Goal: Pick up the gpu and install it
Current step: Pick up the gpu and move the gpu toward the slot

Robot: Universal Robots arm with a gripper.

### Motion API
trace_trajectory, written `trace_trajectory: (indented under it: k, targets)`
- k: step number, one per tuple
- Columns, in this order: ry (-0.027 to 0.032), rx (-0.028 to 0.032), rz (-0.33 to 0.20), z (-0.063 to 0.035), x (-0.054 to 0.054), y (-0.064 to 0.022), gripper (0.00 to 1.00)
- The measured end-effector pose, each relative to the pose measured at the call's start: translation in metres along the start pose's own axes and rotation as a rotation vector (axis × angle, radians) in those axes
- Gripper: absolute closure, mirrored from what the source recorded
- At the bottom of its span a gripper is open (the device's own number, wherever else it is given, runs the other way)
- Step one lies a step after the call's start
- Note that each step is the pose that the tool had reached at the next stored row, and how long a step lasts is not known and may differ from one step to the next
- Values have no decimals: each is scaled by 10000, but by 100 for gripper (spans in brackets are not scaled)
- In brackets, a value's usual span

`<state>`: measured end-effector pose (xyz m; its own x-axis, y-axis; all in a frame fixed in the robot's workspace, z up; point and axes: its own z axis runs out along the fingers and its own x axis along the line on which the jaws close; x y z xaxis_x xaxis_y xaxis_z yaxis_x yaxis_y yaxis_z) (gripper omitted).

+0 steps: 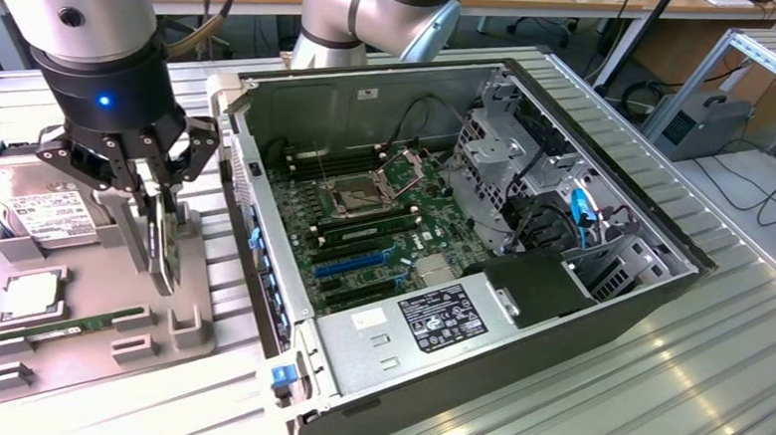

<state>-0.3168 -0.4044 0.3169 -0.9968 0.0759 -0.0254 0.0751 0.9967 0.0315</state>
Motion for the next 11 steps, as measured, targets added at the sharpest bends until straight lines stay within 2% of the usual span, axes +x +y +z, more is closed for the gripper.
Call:
trace_trajectory:
  k: [11]
  targets:
    - [0,0,0,-64,-2,2,73]
